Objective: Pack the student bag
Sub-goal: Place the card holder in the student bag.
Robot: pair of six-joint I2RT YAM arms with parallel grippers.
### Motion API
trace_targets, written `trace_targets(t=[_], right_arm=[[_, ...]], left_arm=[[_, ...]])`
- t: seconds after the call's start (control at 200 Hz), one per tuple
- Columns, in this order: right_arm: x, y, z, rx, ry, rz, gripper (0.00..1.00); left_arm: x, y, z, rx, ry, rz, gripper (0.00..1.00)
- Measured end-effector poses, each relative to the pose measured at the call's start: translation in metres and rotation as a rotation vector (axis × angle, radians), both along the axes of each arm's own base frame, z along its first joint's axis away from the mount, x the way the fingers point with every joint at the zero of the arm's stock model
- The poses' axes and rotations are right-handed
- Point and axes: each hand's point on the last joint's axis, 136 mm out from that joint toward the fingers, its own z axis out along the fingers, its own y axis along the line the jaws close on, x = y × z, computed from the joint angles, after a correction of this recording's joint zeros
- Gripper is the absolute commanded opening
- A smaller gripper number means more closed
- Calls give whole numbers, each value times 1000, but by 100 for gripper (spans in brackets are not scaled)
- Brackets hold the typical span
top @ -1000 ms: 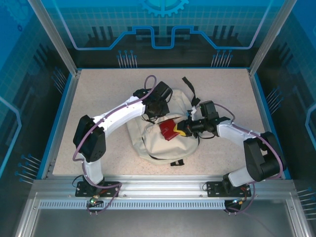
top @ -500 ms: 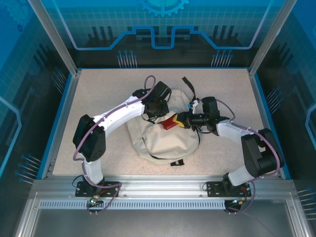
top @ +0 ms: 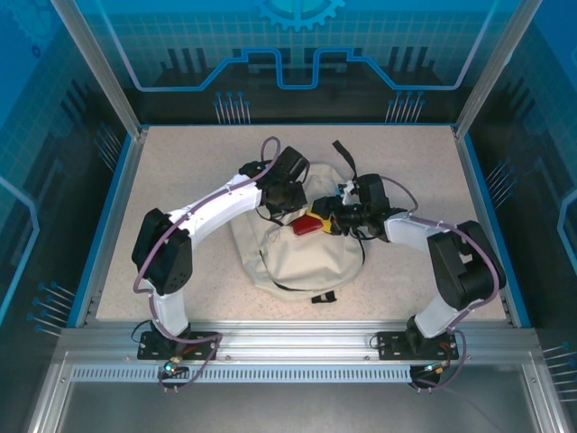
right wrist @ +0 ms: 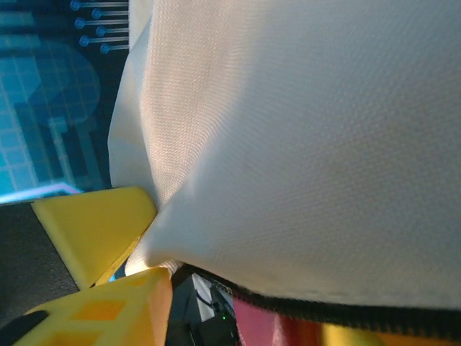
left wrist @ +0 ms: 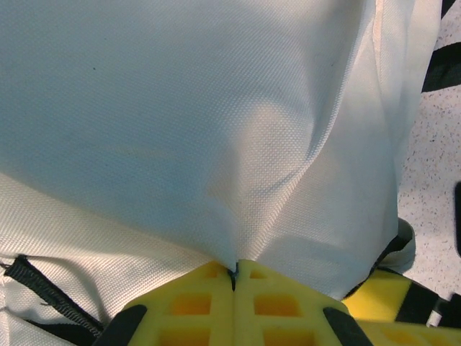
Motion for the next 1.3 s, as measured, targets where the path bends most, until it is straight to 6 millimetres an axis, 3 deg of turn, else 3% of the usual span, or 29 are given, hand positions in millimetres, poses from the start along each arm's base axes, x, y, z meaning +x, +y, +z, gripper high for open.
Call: trace_targets(t=[0.185,0.325,0.485,0.6,0.765,1.116,1.296], right_arm=[[-22,-20,13,-119,-30,-21,53],[-39,-25,10,-206,-28,-6,39],[-52,-13,-5,-293,3,44,23],[-44,-4,-7,-320,-5,52,14],[-29,2,-14,-333,-12,37,10],[1,17,-19,-313,-57,14,10],[7,18,-16,-313,-94,10,10]], left_arm=[[-2,0,-2,-2,8,-10,0],[-3,-1,-5,0,12,-23,0],[-5,-1,-8,-5,16,-27,0],[-6,-2,-10,-10,17,-30,0],[-6,-2,-9,-23,20,-32,0],[-5,-1,-5,-36,14,-30,0],[-4,-1,-5,-44,16,-29,0]])
